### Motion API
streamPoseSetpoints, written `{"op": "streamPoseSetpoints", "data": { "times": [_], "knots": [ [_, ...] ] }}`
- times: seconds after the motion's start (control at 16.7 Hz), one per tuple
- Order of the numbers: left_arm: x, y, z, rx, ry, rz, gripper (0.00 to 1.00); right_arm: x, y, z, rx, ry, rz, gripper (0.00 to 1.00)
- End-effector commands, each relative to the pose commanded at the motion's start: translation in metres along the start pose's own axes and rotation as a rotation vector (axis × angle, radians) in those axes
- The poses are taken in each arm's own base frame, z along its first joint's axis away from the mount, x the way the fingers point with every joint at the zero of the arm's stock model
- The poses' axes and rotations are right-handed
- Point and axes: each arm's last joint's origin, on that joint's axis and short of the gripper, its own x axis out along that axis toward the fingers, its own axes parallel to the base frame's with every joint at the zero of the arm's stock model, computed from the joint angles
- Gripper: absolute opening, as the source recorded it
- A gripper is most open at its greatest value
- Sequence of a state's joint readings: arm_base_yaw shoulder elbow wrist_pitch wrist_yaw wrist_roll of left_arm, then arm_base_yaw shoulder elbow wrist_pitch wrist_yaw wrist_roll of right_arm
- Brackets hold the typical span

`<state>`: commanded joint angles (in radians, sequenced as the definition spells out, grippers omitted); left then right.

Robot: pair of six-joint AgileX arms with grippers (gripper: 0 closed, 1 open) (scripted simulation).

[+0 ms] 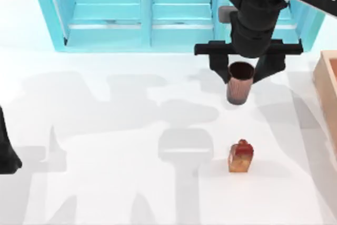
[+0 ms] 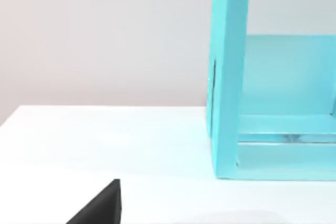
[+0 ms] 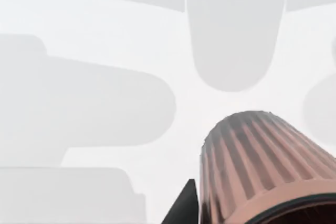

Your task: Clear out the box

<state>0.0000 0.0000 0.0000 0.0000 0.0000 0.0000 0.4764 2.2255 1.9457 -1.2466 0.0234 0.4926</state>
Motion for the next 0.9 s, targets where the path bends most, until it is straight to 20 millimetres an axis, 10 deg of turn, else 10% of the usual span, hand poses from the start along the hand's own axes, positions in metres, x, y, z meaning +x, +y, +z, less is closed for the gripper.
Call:
{"op": "streamPoseSetpoints", "data": {
  "times": [0.9],
  "knots": [
    [0.0,0.0,0.0,0.0,0.0,0.0,1.0,0.045,0.0,-0.001,0.0,0.0,0.0,0.0]
  ]
}}
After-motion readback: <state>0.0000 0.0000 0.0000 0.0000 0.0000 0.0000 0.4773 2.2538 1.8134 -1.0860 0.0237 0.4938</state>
